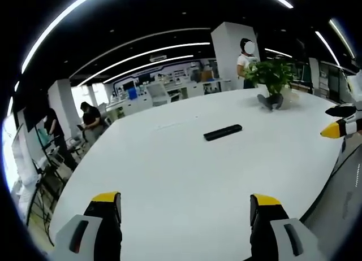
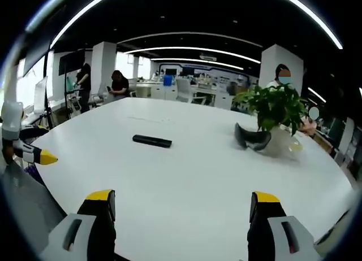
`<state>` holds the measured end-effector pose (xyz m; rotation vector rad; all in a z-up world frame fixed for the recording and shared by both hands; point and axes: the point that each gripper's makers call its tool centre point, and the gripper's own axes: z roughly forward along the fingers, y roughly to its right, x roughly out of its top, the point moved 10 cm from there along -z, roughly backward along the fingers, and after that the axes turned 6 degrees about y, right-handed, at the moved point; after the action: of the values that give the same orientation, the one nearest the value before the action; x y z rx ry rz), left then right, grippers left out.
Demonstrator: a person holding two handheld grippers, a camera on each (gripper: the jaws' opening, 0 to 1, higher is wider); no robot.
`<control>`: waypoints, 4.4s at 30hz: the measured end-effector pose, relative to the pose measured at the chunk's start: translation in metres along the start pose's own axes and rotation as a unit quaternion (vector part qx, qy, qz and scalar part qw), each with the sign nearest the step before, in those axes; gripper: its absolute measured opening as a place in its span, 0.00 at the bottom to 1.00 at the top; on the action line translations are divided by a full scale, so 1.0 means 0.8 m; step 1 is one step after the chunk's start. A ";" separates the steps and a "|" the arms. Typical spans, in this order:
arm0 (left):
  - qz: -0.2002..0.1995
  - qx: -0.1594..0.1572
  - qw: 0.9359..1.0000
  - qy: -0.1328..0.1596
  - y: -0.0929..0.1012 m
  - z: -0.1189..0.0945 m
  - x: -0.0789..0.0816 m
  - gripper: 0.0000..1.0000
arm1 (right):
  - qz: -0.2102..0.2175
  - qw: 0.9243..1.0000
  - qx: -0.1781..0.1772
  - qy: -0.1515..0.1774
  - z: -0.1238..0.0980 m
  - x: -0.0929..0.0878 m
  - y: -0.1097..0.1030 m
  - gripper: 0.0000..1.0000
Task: Press the specified remote control buttons in sequence, fully releasing each button before pressing the next.
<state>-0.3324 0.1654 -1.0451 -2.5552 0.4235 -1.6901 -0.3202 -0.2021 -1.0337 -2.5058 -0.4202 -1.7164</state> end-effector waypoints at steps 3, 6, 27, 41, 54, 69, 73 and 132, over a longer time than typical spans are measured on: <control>0.002 0.001 1.000 0.001 0.000 0.000 0.000 0.98 | 0.000 1.000 -0.001 0.002 0.000 0.000 0.001 0.99; 0.002 0.002 1.000 0.001 0.000 0.000 0.000 0.98 | 0.000 1.000 0.000 -0.003 0.000 -0.001 0.001 0.99; 0.031 -0.032 0.999 0.015 0.005 0.011 0.022 0.99 | -0.012 1.000 0.003 -0.002 0.000 0.000 0.001 0.96; 0.084 -0.073 0.992 0.055 -0.017 0.082 0.091 0.98 | -0.019 1.000 0.009 -0.019 0.003 -0.004 -0.002 0.96; 0.142 -0.132 0.980 0.034 -0.014 0.156 0.134 0.91 | -0.028 0.999 0.011 -0.032 0.005 -0.007 -0.003 0.93; 0.206 -0.207 0.956 -0.036 0.000 0.242 0.140 0.83 | -0.036 0.997 0.018 -0.059 0.008 -0.012 -0.007 0.90; 0.220 -0.226 0.947 -0.056 0.001 0.262 0.139 0.83 | -0.037 0.997 0.018 -0.059 0.008 -0.012 -0.007 0.87; 0.398 -0.452 0.750 -0.274 0.066 0.443 0.134 0.52 | -0.047 0.992 0.018 -0.112 0.018 -0.023 -0.006 0.78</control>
<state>0.0184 0.0487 -1.1019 -2.4364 2.2557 -0.3735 -0.3145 -0.1980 -1.0566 -2.7031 -0.5894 -1.4439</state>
